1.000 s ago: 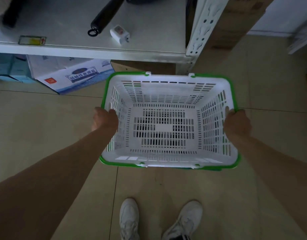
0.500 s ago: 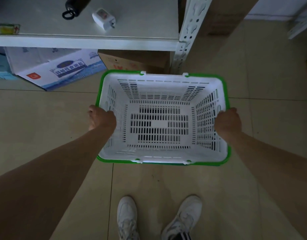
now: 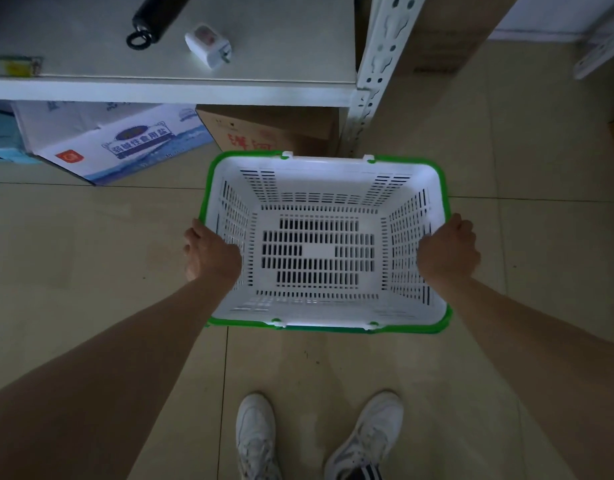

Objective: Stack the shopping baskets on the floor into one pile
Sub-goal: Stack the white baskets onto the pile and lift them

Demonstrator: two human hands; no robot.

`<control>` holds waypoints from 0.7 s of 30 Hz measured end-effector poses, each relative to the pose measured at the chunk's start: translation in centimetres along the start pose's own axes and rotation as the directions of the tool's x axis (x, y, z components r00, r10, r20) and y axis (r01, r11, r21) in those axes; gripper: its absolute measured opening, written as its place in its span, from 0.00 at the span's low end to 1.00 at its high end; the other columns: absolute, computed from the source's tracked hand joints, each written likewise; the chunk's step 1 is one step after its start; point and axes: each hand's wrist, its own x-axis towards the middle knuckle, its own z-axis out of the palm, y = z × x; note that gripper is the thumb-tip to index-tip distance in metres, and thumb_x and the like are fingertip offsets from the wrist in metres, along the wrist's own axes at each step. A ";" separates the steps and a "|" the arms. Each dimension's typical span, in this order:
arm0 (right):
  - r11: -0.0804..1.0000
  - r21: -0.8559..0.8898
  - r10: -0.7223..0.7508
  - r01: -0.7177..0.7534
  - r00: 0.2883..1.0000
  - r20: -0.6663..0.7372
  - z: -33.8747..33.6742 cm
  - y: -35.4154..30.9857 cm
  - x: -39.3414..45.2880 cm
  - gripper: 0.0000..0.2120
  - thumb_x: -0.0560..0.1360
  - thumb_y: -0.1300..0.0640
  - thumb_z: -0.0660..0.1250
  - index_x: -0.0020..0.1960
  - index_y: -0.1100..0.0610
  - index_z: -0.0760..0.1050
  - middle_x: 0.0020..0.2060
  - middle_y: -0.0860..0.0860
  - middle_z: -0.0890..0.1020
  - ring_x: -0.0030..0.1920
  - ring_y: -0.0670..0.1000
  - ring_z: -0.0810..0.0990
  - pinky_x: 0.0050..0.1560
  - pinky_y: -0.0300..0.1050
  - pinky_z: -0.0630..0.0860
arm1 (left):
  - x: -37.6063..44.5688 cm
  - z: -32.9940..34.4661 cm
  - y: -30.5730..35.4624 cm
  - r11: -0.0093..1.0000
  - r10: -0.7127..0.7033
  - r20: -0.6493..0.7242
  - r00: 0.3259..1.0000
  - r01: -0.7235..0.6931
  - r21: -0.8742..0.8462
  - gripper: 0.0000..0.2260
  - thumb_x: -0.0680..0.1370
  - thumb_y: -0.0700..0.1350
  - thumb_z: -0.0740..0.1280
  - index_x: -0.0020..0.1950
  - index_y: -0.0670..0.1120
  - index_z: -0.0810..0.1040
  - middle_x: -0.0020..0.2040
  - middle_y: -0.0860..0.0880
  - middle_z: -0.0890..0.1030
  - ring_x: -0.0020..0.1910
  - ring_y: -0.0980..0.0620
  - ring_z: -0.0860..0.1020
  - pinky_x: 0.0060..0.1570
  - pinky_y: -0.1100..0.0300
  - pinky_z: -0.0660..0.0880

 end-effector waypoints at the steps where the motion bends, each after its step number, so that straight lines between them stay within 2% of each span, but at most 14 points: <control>1: 1.000 0.020 0.000 0.000 1.000 -0.010 0.0 0.1 -0.4 0.25 0.79 0.55 0.61 0.71 0.66 0.60 0.64 0.63 0.70 0.62 0.63 0.72 0.53 0.58 0.73 | -0.2 0.1 -0.6 1.000 0.009 0.010 1.000 -0.010 0.009 0.34 0.78 0.40 0.64 0.78 0.38 0.49 0.75 0.37 0.61 0.69 0.35 0.67 0.63 0.42 0.69; 3: 0.993 0.091 0.067 -0.069 0.998 0.015 0.2 0.7 -1.2 0.30 0.79 0.53 0.60 0.75 0.65 0.54 0.69 0.63 0.66 0.65 0.63 0.70 0.57 0.59 0.72 | -0.4 0.4 -1.8 1.000 -0.022 0.036 0.999 0.023 -0.012 0.34 0.78 0.41 0.64 0.78 0.38 0.49 0.74 0.36 0.62 0.69 0.34 0.68 0.64 0.41 0.69; 5: 0.958 0.177 0.211 -0.226 0.973 0.097 0.9 2.1 -1.7 0.34 0.80 0.49 0.59 0.77 0.64 0.50 0.72 0.63 0.63 0.68 0.64 0.69 0.62 0.61 0.71 | -0.1 0.7 -3.3 0.994 -0.095 0.064 0.993 0.098 -0.045 0.32 0.78 0.43 0.64 0.77 0.36 0.53 0.72 0.34 0.66 0.67 0.33 0.70 0.63 0.40 0.71; 8: 0.860 0.248 0.382 -0.446 0.885 0.267 2.8 4.7 -2.4 0.34 0.78 0.43 0.60 0.72 0.68 0.58 0.67 0.66 0.69 0.64 0.66 0.73 0.62 0.62 0.72 | 0.4 1.1 -4.9 0.949 -0.237 0.152 0.960 0.262 -0.175 0.24 0.78 0.47 0.67 0.69 0.34 0.67 0.63 0.33 0.76 0.60 0.34 0.77 0.58 0.45 0.75; 11: 0.780 0.317 0.372 -0.539 0.807 0.458 4.4 6.5 -3.5 0.31 0.78 0.44 0.64 0.67 0.69 0.68 0.62 0.65 0.76 0.59 0.64 0.78 0.55 0.50 0.75 | 0.7 2.2 -6.3 0.857 -0.299 0.256 0.919 0.376 -0.351 0.21 0.76 0.45 0.71 0.63 0.34 0.75 0.56 0.36 0.80 0.51 0.40 0.79 0.54 0.49 0.76; 13: 0.734 0.377 0.372 -0.565 0.798 0.474 5.1 6.9 -3.9 0.31 0.75 0.44 0.67 0.65 0.69 0.71 0.57 0.65 0.79 0.55 0.64 0.80 0.55 0.54 0.78 | 0.9 2.7 -7.0 0.840 -0.305 0.247 0.920 0.382 -0.385 0.21 0.75 0.43 0.72 0.65 0.35 0.75 0.59 0.36 0.80 0.53 0.39 0.80 0.57 0.48 0.77; 16: 0.743 0.406 0.355 -0.533 0.827 0.436 5.5 7.0 -4.1 0.27 0.73 0.44 0.69 0.58 0.68 0.76 0.43 0.59 0.77 0.48 0.64 0.82 0.48 0.62 0.81 | 1.0 3.3 -7.0 0.843 -0.309 0.213 0.927 0.371 -0.389 0.20 0.75 0.38 0.71 0.65 0.34 0.74 0.62 0.35 0.79 0.58 0.37 0.79 0.57 0.50 0.76; 19: 0.766 0.413 0.339 -0.492 0.855 0.392 5.3 7.4 -4.1 0.23 0.74 0.44 0.70 0.53 0.65 0.77 0.41 0.58 0.76 0.46 0.64 0.82 0.47 0.62 0.81 | 0.5 3.4 -6.9 0.842 -0.321 0.214 0.923 0.381 -0.381 0.18 0.76 0.37 0.69 0.65 0.34 0.74 0.62 0.34 0.78 0.55 0.38 0.79 0.55 0.51 0.75; 21: 0.783 0.414 0.324 -0.465 0.872 0.367 5.0 7.8 -3.9 0.20 0.73 0.44 0.70 0.48 0.62 0.76 0.41 0.58 0.77 0.46 0.64 0.82 0.48 0.61 0.81 | -0.3 3.7 -6.8 0.846 -0.321 0.212 0.923 0.381 -0.374 0.18 0.76 0.36 0.69 0.65 0.34 0.74 0.62 0.34 0.78 0.57 0.37 0.79 0.56 0.49 0.76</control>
